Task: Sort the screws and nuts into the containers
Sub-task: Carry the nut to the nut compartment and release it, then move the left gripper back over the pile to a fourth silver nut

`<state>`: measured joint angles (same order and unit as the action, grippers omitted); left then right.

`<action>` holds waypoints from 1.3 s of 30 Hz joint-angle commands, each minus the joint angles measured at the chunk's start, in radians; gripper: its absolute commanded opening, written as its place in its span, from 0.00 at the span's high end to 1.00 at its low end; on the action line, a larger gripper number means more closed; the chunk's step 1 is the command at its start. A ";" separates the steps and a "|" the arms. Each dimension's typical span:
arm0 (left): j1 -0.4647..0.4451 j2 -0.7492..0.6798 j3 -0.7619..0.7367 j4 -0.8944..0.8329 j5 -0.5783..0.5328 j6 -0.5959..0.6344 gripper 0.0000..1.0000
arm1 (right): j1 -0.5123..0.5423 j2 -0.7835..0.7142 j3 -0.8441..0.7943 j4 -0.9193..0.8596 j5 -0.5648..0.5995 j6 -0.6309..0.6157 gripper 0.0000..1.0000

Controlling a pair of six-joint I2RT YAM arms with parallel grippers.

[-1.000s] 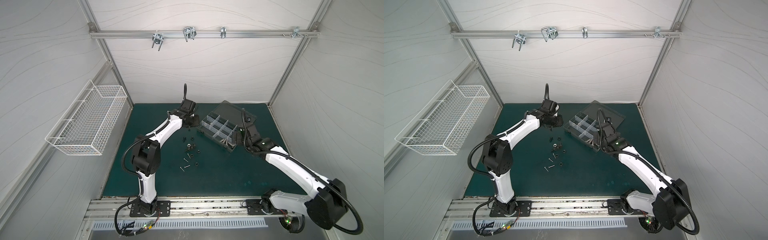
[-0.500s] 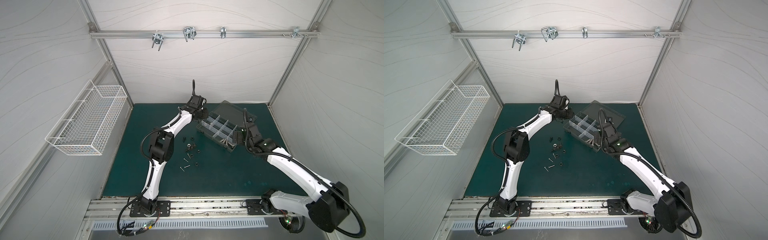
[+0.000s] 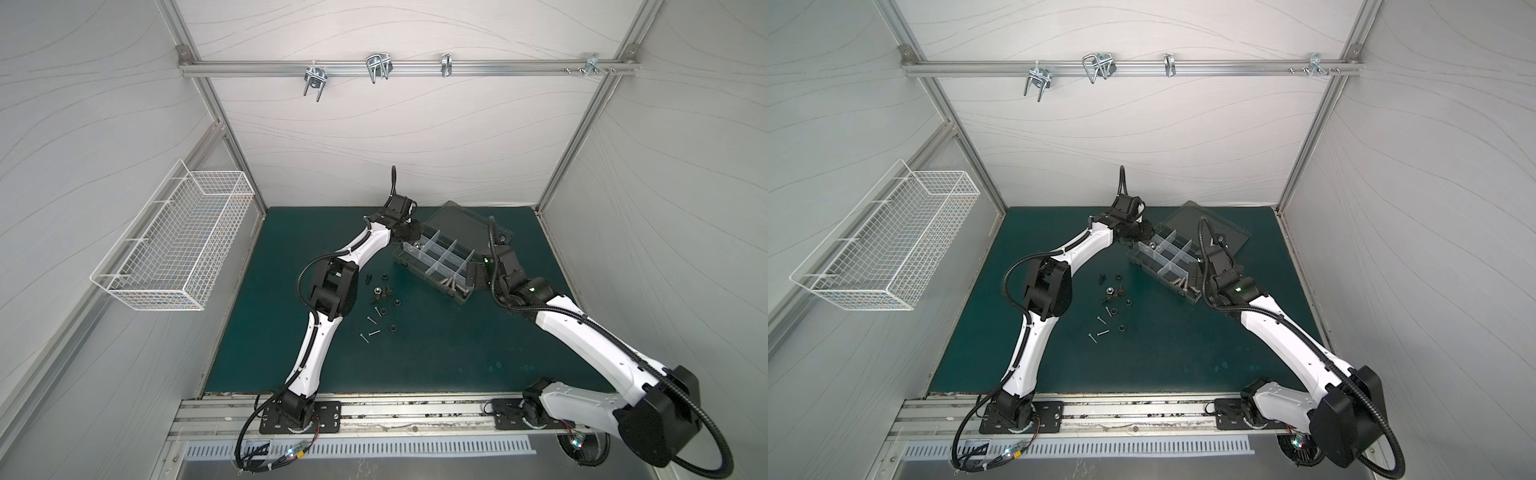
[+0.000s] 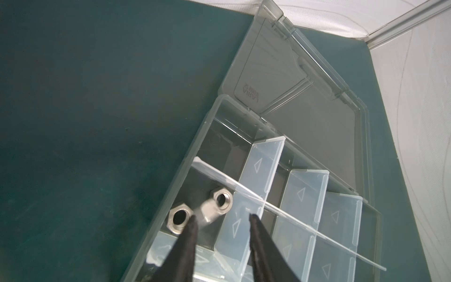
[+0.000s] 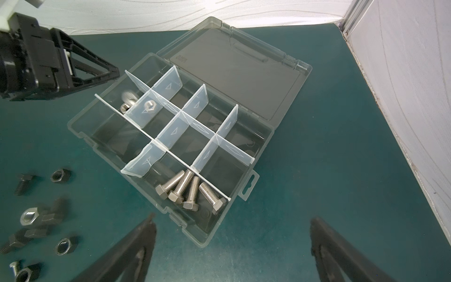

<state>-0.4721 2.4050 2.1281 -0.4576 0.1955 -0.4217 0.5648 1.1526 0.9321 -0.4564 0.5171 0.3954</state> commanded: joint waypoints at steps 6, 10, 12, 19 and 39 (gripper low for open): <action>-0.014 -0.044 0.027 -0.004 -0.020 0.020 0.55 | -0.006 -0.033 0.001 -0.020 0.020 0.008 0.01; -0.019 -0.145 -0.068 0.014 -0.054 0.029 0.55 | -0.005 -0.032 -0.003 -0.018 0.015 0.010 0.01; -0.023 -0.211 -0.144 0.027 -0.080 0.032 0.55 | -0.006 -0.030 -0.004 -0.015 0.009 0.010 0.01; -0.024 -0.475 -0.511 0.065 -0.186 0.013 0.56 | -0.006 -0.019 -0.007 0.000 -0.017 0.010 0.01; -0.024 -0.594 -0.879 -0.088 -0.341 0.000 0.49 | -0.005 -0.014 -0.006 0.002 -0.034 0.007 0.01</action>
<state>-0.4923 1.7817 1.2480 -0.5476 -0.1276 -0.4198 0.5648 1.1442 0.9318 -0.4557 0.4812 0.3954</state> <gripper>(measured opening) 0.511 0.989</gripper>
